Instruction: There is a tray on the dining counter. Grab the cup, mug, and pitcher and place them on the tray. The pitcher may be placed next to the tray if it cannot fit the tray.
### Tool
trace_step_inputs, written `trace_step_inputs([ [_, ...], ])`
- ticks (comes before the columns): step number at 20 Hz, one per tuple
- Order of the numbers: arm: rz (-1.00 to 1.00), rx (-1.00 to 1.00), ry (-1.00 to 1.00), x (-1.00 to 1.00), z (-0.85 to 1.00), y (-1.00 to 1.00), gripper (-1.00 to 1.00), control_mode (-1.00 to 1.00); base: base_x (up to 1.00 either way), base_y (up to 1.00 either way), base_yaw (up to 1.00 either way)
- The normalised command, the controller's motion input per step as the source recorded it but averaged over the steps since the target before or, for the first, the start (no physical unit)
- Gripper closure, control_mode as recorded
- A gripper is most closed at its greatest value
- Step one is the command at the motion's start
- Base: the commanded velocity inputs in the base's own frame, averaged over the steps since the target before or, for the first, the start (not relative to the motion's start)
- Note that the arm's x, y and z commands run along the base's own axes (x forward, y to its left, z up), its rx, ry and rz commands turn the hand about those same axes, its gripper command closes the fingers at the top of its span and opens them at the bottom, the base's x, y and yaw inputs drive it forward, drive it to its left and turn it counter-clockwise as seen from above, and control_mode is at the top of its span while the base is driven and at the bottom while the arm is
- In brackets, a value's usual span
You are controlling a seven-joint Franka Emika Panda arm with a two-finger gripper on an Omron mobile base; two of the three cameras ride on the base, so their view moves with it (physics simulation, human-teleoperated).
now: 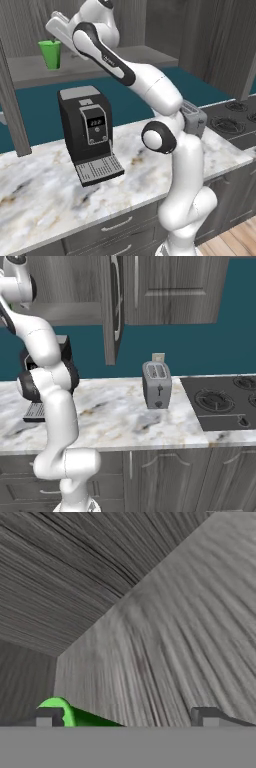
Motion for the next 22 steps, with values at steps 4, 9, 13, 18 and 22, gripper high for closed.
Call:
trace_step_inputs([
  [4,0.01,-0.07,0.05,0.00,-0.03,0.18,-1.00,-1.00,0.00,0.00,0.00],
  [9,0.03,-0.10,0.00,0.09,0.02,0.55,-1.00,-1.00,0.00,0.00,0.00],
  [13,0.04,-0.12,0.00,-0.02,-0.06,0.45,-1.00,-1.00,0.00,0.00,0.00],
  [18,0.02,-0.10,0.13,-0.73,-0.35,-0.01,1.00,-1.00,0.00,0.00,0.00],
  [22,0.00,-0.01,0.02,-0.37,-0.14,-0.09,1.00,-1.00,0.00,0.00,0.00],
])
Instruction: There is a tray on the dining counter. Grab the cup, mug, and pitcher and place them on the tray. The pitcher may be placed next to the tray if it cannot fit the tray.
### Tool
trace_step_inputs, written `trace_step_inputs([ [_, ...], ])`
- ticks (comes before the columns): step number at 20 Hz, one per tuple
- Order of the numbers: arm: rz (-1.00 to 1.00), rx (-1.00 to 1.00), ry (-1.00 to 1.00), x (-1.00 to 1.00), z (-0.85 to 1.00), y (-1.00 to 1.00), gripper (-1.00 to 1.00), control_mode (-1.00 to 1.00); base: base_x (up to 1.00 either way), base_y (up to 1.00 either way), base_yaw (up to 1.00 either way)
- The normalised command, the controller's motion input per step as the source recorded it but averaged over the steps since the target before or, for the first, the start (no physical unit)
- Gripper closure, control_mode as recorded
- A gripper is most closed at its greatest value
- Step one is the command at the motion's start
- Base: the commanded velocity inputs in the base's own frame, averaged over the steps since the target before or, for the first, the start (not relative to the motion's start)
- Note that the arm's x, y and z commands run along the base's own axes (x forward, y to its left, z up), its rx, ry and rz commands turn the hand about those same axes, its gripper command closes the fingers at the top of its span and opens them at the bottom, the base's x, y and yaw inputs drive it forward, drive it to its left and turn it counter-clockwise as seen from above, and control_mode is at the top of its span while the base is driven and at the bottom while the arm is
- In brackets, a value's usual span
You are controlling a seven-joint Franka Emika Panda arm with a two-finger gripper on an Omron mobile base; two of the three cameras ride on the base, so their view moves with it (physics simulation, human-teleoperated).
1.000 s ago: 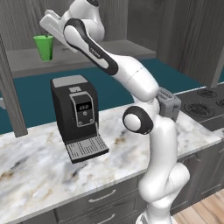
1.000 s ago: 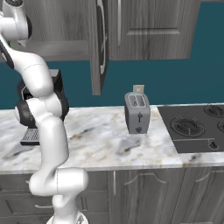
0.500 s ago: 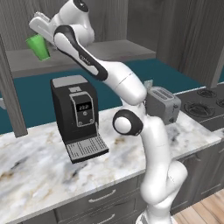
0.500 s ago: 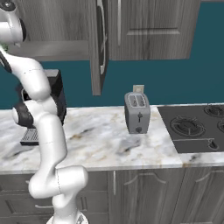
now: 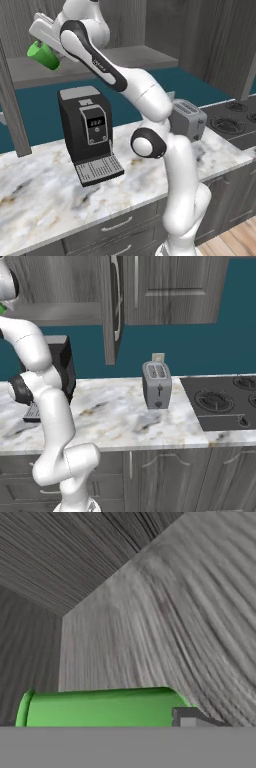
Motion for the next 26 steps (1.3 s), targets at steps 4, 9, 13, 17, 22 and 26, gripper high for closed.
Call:
trace_step_inputs([
  [4,0.00,0.00,0.00,0.00,0.00,0.00,1.00,-1.00,0.00,0.00,0.00],
  [9,-0.02,0.00,0.02,-0.22,0.00,-0.22,1.00,-1.00,0.00,0.00,0.00],
  [13,-0.06,0.02,0.01,-0.82,-0.03,-0.45,1.00,-1.00,0.00,0.00,0.00],
  [17,-0.07,0.10,-0.04,-1.00,-0.17,-0.55,1.00,-1.00,0.00,0.00,0.00],
  [22,-0.07,0.13,-0.22,-1.00,-0.56,-0.58,1.00,-1.00,0.00,0.00,0.00],
  [26,-0.03,0.13,-0.21,-1.00,-1.00,-0.75,1.00,-1.00,0.00,0.00,0.00],
])
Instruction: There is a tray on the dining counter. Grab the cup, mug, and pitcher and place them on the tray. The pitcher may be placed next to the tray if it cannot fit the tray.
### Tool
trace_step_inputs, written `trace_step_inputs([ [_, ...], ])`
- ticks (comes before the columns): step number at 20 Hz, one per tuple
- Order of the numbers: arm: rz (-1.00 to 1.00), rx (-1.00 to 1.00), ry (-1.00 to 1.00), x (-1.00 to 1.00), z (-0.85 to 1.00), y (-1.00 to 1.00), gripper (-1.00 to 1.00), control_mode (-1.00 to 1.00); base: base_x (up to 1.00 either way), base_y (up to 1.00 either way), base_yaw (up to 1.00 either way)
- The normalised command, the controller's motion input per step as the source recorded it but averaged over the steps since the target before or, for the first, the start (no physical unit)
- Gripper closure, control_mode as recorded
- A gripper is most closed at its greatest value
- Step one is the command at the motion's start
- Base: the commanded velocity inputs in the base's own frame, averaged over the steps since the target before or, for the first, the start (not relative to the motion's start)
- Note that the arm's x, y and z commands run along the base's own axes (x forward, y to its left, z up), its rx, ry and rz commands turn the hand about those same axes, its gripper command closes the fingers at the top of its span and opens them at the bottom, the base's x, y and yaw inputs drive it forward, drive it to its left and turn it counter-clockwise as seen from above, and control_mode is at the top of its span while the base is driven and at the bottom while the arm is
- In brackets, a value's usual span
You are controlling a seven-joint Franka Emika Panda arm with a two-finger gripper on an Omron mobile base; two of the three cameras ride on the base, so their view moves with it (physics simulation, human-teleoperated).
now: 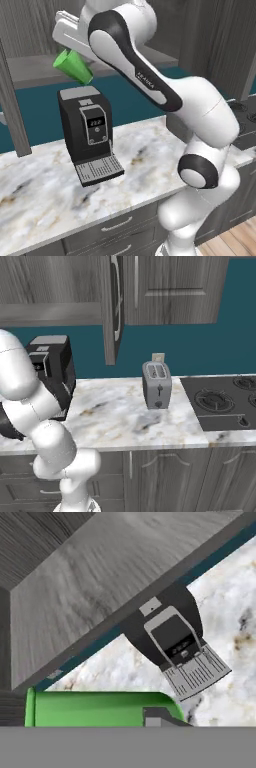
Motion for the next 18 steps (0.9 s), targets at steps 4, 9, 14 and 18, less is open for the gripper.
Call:
trace_step_inputs([
  [4,-0.03,0.31,-0.04,-1.00,-1.00,-1.00,1.00,-1.00,0.00,0.00,0.00],
  [9,-0.01,0.44,0.00,-1.00,-1.00,-1.00,1.00,-1.00,0.00,0.00,0.00],
  [14,0.00,0.44,-0.03,-1.00,-0.98,-1.00,1.00,-1.00,0.00,0.00,0.00],
  [18,0.00,0.12,-0.03,-0.32,-0.15,-0.33,1.00,-1.00,0.00,0.00,0.00],
])
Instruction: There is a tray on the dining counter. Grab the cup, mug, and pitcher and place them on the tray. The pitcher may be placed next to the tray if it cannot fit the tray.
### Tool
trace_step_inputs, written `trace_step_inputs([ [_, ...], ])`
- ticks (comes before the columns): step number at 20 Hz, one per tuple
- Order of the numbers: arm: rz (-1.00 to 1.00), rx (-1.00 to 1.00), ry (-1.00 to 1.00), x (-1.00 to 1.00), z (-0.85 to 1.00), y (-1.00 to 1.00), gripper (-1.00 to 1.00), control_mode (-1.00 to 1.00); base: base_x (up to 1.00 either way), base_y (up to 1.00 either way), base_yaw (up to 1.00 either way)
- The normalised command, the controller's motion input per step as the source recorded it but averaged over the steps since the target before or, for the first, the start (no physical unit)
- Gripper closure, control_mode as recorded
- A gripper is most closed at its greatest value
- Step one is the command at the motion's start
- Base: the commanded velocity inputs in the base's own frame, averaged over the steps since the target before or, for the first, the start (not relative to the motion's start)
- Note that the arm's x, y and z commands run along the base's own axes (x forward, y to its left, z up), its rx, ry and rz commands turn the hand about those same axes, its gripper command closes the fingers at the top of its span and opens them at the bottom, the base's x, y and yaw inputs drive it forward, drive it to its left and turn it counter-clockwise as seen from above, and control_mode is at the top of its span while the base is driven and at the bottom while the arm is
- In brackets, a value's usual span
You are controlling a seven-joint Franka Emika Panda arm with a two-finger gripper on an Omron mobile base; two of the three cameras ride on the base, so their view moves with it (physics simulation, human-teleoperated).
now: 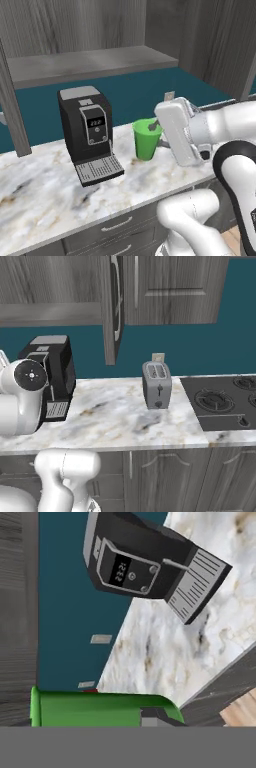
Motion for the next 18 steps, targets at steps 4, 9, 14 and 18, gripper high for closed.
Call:
trace_step_inputs([
  [4,0.00,0.02,0.00,-0.05,0.00,0.01,1.00,-1.00,0.00,0.00,0.00],
  [9,0.00,0.05,-0.01,-0.05,0.00,0.00,1.00,-1.00,0.00,0.00,0.00],
  [14,0.00,0.02,-0.01,-0.08,0.00,0.06,1.00,1.00,-0.07,0.40,0.00],
  [18,0.00,0.00,0.00,0.00,0.00,0.00,1.00,1.00,-0.63,0.29,0.01],
])
